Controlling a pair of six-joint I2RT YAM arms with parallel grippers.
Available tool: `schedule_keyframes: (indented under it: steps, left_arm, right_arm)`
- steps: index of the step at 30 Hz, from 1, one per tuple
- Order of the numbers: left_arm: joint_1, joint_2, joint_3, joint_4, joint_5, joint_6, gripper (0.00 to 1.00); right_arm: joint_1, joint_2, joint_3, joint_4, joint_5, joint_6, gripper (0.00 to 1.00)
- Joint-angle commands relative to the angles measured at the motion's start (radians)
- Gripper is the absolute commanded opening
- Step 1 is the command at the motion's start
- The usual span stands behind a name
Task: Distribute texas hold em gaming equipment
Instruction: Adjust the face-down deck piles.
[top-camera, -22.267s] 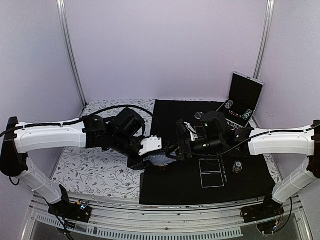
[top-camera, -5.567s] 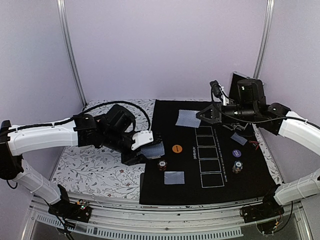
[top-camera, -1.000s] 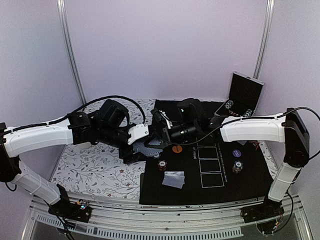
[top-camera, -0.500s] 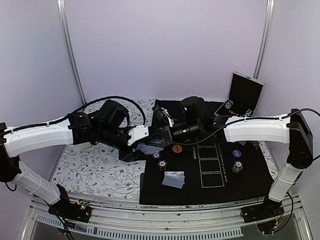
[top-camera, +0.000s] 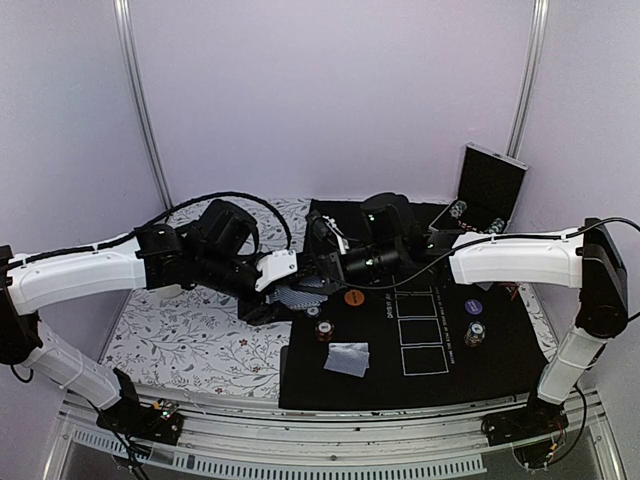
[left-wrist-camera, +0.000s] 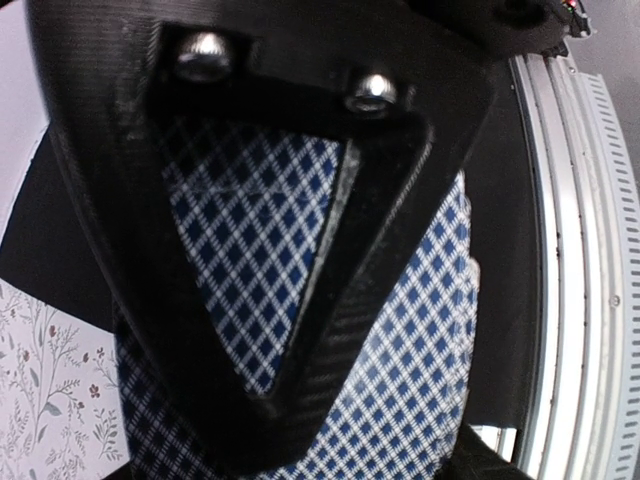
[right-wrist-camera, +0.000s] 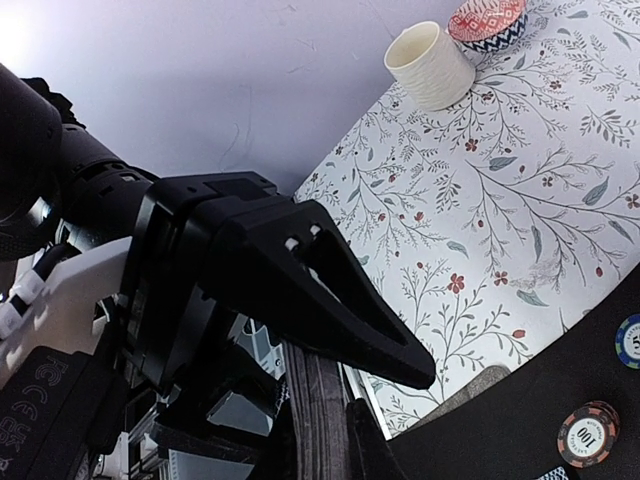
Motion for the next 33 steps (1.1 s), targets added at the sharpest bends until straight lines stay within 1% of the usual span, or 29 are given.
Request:
schedule_keyframes:
  steps: [1, 8, 9, 12, 14, 17, 22, 26, 33]
  left_arm:
    - [0.006, -0.025, 0.009, 0.024, -0.007, -0.001, 0.61]
    - [0.006, -0.016, 0.014, 0.023, 0.001, -0.01, 0.47]
    - [0.006, -0.017, 0.014, 0.023, 0.001, -0.01, 0.46]
    - [0.007, -0.015, 0.017, 0.02, 0.006, -0.009, 0.43]
    - [0.007, -0.013, 0.022, 0.018, 0.005, -0.008, 0.43]
    - [0.01, -0.011, 0.023, 0.017, 0.002, -0.013, 0.42]
    - [0.01, -0.012, 0.014, 0.017, -0.003, -0.01, 0.43]
    - [0.009, -0.003, 0.009, 0.016, -0.037, -0.01, 0.43]
    - [0.01, -0.004, 0.011, 0.014, -0.018, -0.011, 0.43]
  right_arm:
    - [0.007, -0.034, -0.004, -0.016, 0.005, 0.008, 0.03]
    - [0.007, -0.033, -0.01, -0.03, 0.011, 0.008, 0.03]
    - [0.007, -0.035, -0.011, -0.033, 0.016, 0.006, 0.05]
    - [0.004, -0.039, -0.013, -0.061, 0.036, 0.0, 0.14]
    - [-0.002, -0.046, -0.022, -0.078, 0.052, -0.003, 0.26]
    - [-0.009, -0.064, -0.059, -0.074, 0.063, 0.002, 0.39]
    - [-0.018, -0.093, -0.082, -0.101, 0.102, 0.0, 0.45]
    - [-0.023, -0.114, -0.099, -0.104, 0.118, -0.003, 0.46]
    - [-0.026, -0.127, -0.092, -0.108, 0.107, -0.007, 0.49]
